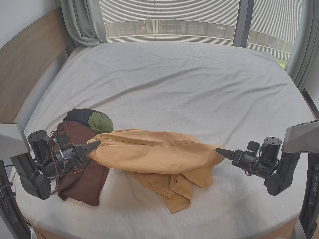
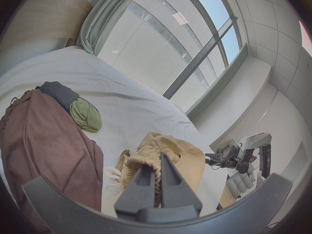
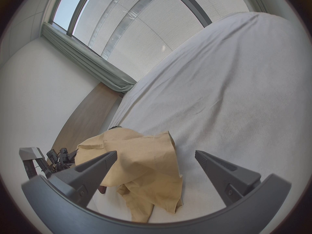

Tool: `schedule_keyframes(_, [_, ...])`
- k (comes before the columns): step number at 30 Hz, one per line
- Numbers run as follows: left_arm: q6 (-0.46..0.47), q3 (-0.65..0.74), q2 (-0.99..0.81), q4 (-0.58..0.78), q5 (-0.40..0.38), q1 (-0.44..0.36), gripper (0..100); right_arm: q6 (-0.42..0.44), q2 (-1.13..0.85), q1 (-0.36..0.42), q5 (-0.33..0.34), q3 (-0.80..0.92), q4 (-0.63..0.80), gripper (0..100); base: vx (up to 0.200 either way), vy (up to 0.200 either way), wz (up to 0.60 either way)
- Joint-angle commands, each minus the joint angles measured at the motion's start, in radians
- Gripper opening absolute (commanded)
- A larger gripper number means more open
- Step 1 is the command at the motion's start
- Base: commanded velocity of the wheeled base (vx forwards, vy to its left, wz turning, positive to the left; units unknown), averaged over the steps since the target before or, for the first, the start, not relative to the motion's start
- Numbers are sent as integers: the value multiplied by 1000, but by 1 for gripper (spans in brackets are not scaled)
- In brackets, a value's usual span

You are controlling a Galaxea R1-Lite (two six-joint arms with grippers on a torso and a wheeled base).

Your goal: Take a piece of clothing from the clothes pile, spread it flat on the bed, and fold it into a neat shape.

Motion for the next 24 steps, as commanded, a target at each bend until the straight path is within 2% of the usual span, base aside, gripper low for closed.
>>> schedule_keyframes(1, [0, -2, 0, 0, 0, -1, 0, 16, 47, 6, 2, -20, -1, 100, 0, 0, 0])
schedule_keyframes(11, [0, -2, 3, 0, 0, -1, 0, 31, 31, 29, 21, -21, -7, 100, 0, 0, 0])
schedule_keyframes(12, [0, -4, 3, 0, 0, -1, 0, 29, 30, 29, 22, -21, -9, 0, 0, 0, 0])
schedule_keyframes(24, [1, -13, 40, -2, 4, -1, 0, 23, -61, 54, 24, 18, -7, 0, 0, 0, 0])
